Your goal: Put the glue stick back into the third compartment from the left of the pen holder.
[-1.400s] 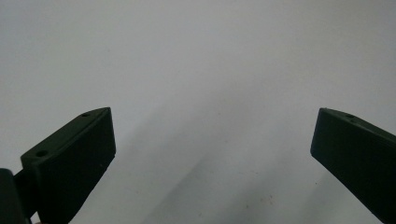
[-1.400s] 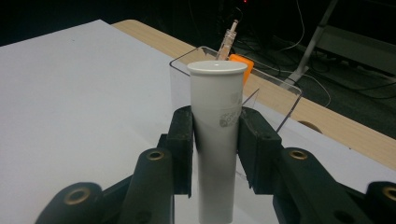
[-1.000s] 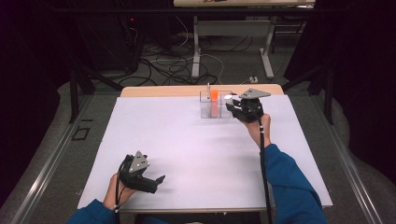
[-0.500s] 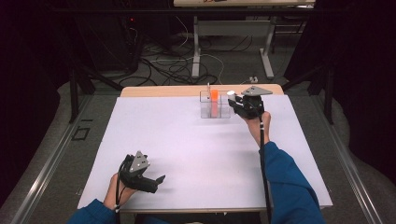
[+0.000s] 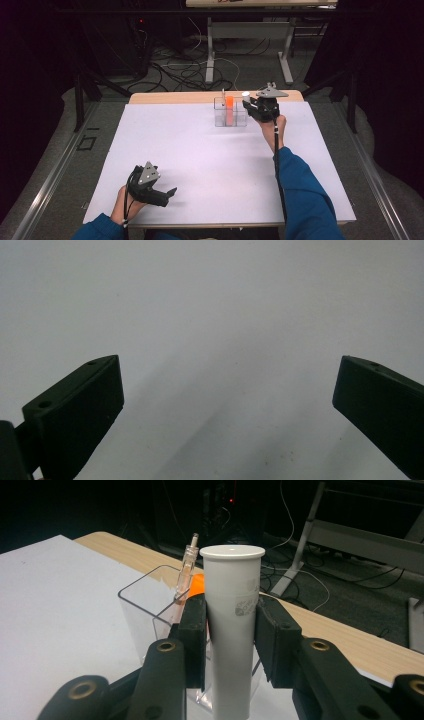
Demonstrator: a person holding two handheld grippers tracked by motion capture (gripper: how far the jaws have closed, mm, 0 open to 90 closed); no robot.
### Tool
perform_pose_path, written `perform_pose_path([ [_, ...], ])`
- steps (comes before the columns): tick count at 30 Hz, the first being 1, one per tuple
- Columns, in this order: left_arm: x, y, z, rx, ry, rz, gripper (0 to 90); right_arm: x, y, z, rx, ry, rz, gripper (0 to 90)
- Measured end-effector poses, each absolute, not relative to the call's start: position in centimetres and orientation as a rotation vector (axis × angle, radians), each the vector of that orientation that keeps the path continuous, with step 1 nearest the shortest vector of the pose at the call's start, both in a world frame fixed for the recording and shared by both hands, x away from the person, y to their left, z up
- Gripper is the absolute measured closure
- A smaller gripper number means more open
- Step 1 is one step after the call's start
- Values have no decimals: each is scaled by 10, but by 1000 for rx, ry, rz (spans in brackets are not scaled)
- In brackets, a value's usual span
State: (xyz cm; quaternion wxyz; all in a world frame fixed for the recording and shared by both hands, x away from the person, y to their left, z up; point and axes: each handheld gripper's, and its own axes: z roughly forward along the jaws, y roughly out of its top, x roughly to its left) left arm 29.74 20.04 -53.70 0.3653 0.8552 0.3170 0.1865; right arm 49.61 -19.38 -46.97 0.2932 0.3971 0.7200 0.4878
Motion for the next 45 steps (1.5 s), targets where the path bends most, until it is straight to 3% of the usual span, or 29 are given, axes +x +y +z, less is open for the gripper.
perform_pose_path([
  [45, 298, 201, -536, 2216, 805, 457, 0, 529, -175, -482, 1067, 1875, 1274, 673],
])
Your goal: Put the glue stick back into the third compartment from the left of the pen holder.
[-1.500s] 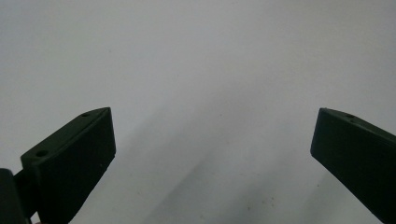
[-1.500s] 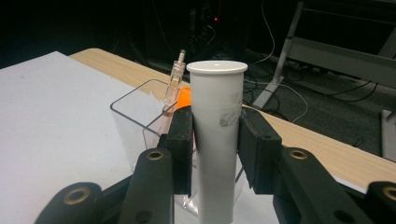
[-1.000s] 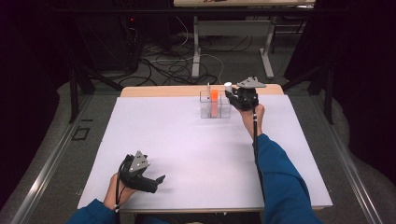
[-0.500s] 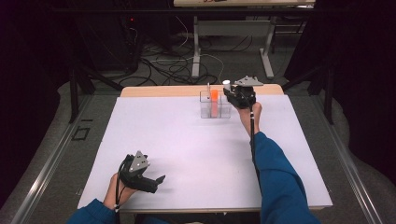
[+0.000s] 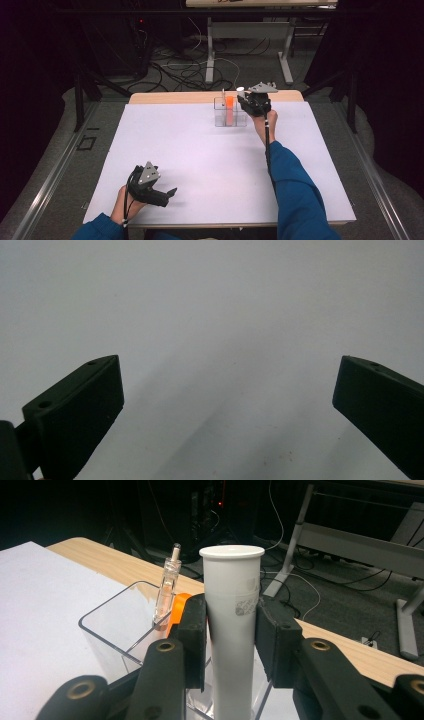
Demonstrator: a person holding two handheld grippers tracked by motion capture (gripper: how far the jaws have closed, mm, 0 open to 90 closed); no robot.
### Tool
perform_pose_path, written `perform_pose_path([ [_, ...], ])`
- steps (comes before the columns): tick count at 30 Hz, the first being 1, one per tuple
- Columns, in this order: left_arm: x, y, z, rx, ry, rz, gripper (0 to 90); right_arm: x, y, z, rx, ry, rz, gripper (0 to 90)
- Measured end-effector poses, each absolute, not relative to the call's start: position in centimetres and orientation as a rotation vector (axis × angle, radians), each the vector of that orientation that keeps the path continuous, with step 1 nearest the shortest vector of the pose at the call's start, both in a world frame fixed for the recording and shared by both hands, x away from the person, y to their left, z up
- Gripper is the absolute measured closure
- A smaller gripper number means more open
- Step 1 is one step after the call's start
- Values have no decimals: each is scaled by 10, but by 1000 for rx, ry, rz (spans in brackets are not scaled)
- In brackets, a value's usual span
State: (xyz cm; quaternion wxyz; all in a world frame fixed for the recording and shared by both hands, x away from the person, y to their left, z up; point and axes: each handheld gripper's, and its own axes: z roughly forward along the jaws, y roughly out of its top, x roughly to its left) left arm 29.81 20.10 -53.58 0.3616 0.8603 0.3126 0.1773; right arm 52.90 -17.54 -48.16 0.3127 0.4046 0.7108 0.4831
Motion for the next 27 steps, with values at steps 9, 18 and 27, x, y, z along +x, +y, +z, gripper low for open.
perform_pose_path([
  [9, 298, 201, -537, 2198, 810, 471, 1, 532, -171, -483, 1072, 1889, 1241, 670],
  [18, 297, 201, -536, 2197, 807, 476, 0, 526, -177, -479, 1130, 1927, 1247, 376],
  [27, 298, 201, -536, 2198, 808, 480, 1, 507, -185, -480, 1128, 2052, 1266, 258],
])
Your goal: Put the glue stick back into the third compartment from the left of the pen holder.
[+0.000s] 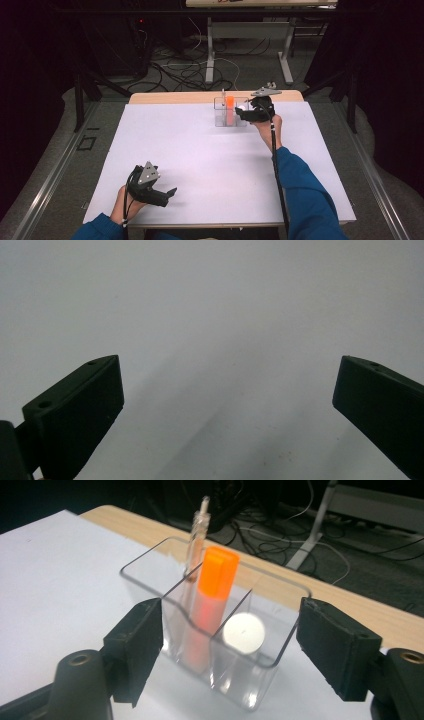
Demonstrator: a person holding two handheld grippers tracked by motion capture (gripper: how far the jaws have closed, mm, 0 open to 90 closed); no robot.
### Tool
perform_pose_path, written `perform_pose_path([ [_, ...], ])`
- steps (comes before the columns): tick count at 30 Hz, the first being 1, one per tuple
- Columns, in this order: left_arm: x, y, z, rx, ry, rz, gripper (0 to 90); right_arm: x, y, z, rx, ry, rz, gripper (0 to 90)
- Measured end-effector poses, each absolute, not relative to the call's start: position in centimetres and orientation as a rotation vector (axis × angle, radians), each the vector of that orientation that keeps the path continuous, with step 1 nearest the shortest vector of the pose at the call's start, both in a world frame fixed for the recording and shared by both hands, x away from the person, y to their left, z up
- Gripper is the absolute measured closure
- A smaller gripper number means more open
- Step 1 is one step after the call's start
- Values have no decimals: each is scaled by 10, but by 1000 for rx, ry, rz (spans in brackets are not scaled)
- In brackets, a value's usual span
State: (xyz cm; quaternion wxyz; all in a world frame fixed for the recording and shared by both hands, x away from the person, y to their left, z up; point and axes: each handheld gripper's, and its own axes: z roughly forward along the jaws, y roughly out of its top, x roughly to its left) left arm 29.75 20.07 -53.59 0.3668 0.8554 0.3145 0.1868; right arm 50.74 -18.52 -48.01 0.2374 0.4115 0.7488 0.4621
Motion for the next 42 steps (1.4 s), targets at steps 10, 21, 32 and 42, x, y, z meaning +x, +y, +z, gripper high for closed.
perform_pose_path([
  [10, 297, 201, -536, 2198, 810, 481, 0, 485, -193, -480, 1123, 2119, 1286, 198],
  [21, 297, 201, -536, 2199, 809, 481, 1, 453, -206, -480, 1080, 2212, 1291, 148],
  [32, 298, 201, -536, 2203, 807, 494, 0, 419, -209, -488, 1029, 2314, 1252, 88],
  [42, 298, 201, -537, 2198, 819, 483, 0, 384, -209, -491, 958, 2414, 1198, 26],
])
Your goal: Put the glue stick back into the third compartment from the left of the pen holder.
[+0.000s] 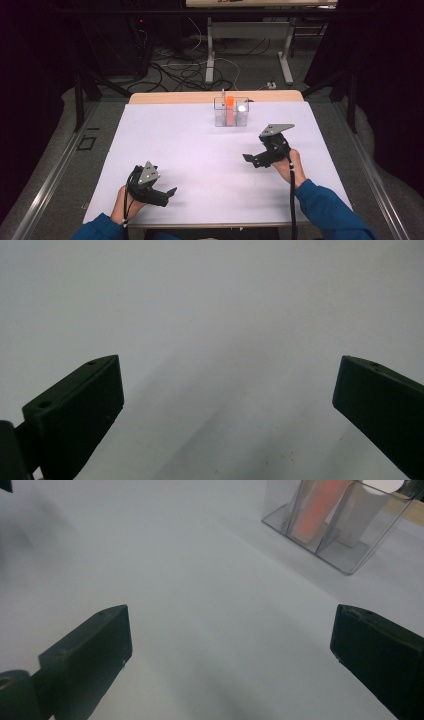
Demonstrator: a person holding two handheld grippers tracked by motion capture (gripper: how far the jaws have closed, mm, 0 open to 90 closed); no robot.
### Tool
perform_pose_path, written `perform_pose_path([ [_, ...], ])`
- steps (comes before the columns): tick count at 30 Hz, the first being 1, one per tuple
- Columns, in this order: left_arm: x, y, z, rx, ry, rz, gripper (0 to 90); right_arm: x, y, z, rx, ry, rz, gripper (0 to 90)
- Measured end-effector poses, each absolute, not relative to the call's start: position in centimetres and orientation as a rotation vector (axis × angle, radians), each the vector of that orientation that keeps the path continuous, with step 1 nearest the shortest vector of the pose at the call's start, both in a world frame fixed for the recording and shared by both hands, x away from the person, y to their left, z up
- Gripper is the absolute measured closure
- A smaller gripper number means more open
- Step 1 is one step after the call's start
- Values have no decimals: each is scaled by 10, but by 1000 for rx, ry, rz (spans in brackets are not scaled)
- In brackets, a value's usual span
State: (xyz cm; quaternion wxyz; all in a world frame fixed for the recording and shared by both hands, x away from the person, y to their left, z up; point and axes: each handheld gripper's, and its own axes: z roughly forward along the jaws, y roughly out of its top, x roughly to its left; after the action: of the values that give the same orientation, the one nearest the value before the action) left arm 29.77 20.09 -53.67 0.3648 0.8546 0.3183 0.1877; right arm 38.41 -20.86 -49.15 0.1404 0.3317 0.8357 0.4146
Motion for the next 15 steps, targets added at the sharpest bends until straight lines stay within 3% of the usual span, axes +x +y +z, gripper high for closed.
perform_pose_path([
  [15, 297, 200, -536, 2205, 819, 490, 1, 334, -217, -507, 947, 2437, 1183, 19],
])
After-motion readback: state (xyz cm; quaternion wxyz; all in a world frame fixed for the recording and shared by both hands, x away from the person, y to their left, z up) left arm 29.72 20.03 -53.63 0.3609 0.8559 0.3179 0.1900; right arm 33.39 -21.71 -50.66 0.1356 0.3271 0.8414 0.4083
